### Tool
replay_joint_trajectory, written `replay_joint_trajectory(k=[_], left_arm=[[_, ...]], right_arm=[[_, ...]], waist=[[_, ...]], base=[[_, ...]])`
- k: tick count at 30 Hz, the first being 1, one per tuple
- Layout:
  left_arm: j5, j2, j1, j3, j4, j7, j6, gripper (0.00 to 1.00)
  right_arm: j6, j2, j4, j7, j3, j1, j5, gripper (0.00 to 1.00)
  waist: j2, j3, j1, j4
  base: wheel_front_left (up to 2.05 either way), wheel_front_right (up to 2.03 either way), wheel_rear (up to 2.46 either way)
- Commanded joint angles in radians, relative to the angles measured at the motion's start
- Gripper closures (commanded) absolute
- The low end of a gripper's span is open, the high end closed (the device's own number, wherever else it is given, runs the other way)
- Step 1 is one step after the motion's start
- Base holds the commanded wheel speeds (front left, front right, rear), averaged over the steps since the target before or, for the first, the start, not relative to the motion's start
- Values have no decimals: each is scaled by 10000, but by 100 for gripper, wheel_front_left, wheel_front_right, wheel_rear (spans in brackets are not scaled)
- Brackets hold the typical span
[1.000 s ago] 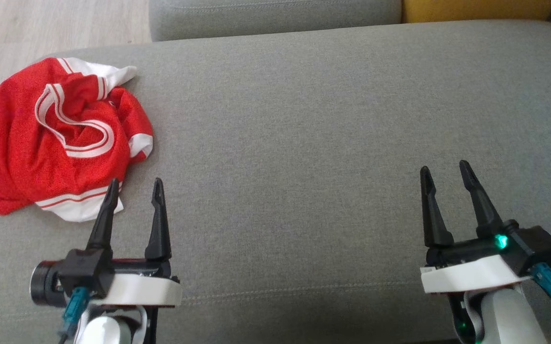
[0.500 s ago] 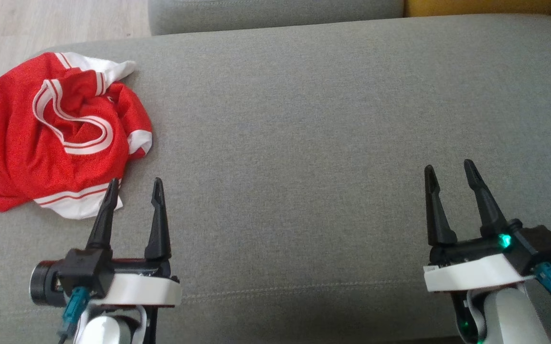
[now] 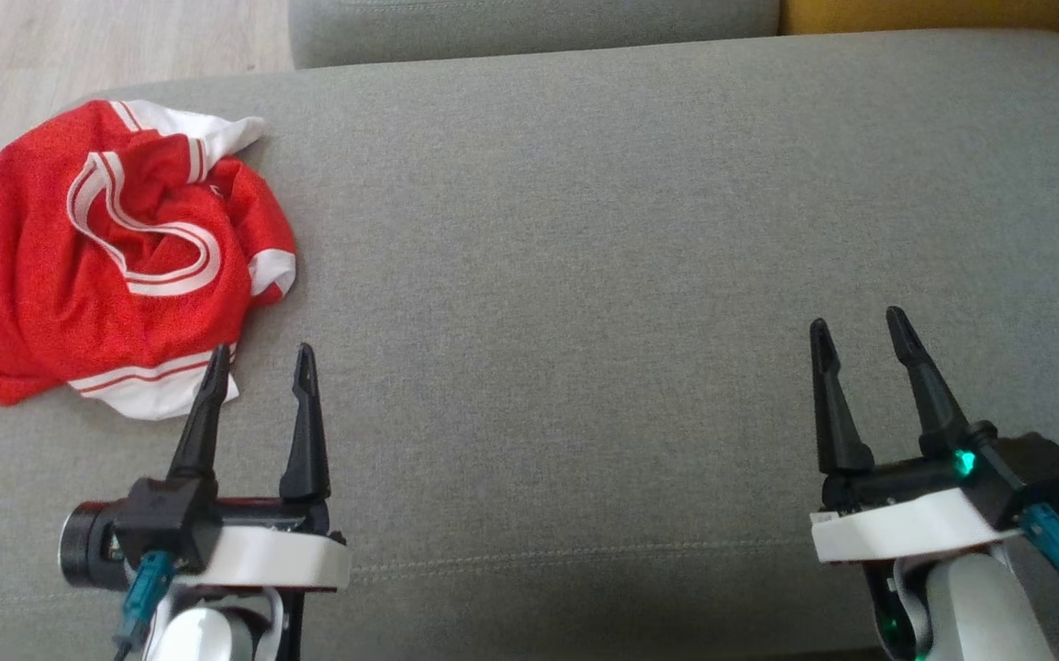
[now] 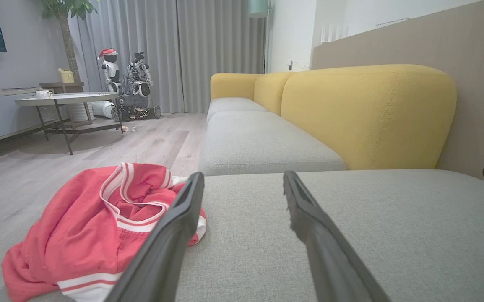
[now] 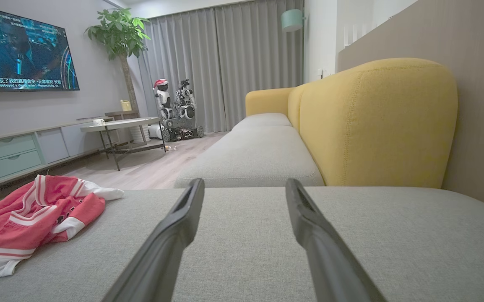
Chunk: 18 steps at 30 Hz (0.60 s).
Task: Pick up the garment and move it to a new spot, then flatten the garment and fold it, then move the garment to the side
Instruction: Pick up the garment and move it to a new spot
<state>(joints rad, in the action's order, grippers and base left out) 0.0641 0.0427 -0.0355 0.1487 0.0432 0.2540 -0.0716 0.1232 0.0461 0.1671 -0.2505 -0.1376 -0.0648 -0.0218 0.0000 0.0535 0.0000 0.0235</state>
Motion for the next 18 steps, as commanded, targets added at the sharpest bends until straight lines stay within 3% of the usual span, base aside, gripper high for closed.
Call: replay_joint_trajectory(k=[1, 7, 18], left_arm=[[-85, 76, 447, -293, 316, 78, -39, 0], [-120, 76, 556, -75, 175, 78, 12, 0], [191, 76, 834, 46, 491, 78, -305, 0]], right_arm=[[75, 41, -302, -113, -284, -418, 129, 0], [75, 41, -281, -113, -262, -252, 300, 0], [75, 41, -358, -113, -430, -394, 612, 0]], waist=[[0, 3, 0, 33], [0, -54, 0, 468], [0, 334, 0, 1750]], base=[[0, 0, 0], [0, 0, 0], [0, 0, 0]])
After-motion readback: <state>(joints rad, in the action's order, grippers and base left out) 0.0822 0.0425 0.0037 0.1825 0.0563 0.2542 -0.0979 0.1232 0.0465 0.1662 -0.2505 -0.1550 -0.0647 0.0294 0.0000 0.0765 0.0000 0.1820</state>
